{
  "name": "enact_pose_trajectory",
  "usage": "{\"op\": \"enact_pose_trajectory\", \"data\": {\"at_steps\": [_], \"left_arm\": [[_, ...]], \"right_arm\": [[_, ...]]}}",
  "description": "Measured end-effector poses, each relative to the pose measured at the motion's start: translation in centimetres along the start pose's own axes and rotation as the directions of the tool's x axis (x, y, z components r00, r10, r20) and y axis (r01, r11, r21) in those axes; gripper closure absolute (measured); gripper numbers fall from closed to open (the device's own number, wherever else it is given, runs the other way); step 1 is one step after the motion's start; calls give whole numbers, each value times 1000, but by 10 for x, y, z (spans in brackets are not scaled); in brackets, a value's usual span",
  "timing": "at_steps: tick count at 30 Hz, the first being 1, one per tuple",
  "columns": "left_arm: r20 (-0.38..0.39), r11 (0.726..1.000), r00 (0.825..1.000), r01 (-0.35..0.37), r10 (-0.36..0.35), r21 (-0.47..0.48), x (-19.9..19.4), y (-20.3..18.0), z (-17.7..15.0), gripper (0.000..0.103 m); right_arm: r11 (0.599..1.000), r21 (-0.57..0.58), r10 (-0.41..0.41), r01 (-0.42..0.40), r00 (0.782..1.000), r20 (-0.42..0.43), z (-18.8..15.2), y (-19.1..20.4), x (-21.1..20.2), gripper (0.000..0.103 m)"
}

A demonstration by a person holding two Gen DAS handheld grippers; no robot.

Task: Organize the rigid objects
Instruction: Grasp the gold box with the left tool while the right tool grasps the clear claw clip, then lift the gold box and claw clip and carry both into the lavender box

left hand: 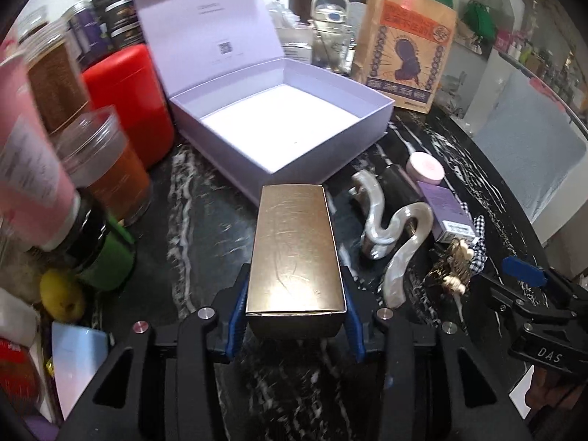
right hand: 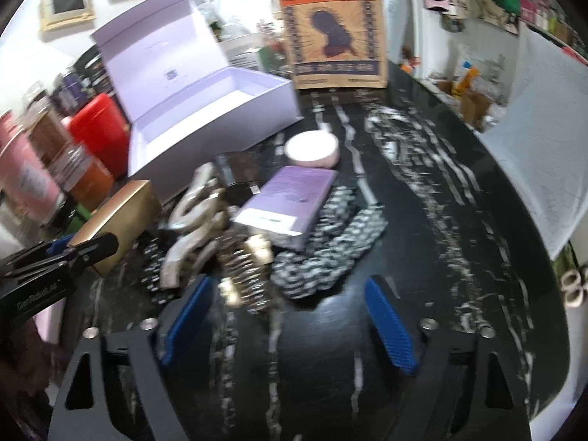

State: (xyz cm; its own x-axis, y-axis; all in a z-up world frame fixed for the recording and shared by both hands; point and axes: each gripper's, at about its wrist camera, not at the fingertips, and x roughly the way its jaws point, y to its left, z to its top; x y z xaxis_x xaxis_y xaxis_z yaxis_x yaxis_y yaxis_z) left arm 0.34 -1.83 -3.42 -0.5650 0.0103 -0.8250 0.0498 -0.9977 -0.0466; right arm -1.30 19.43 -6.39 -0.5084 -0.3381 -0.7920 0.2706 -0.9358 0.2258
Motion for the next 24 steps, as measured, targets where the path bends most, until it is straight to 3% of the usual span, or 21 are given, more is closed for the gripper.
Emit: {"op": "enact_pose_trajectory", "data": {"at_steps": [9,18,24], "left_arm": [[-9,999,1000,-2,1,-53,-3,18,-16,59],[-7,999,1000,12,-12,-49,5,26,-21,59],[-50,997,998,39,-42,-65,21,33,-24,59]], "right_arm": [[994,-50,96,-98,994,-43,-18,18,20,57],[994,-45,95,-96,995,-17,-16,18,31,57],[994,-76,80,-80,997,0,-13,26,34,57]]}}
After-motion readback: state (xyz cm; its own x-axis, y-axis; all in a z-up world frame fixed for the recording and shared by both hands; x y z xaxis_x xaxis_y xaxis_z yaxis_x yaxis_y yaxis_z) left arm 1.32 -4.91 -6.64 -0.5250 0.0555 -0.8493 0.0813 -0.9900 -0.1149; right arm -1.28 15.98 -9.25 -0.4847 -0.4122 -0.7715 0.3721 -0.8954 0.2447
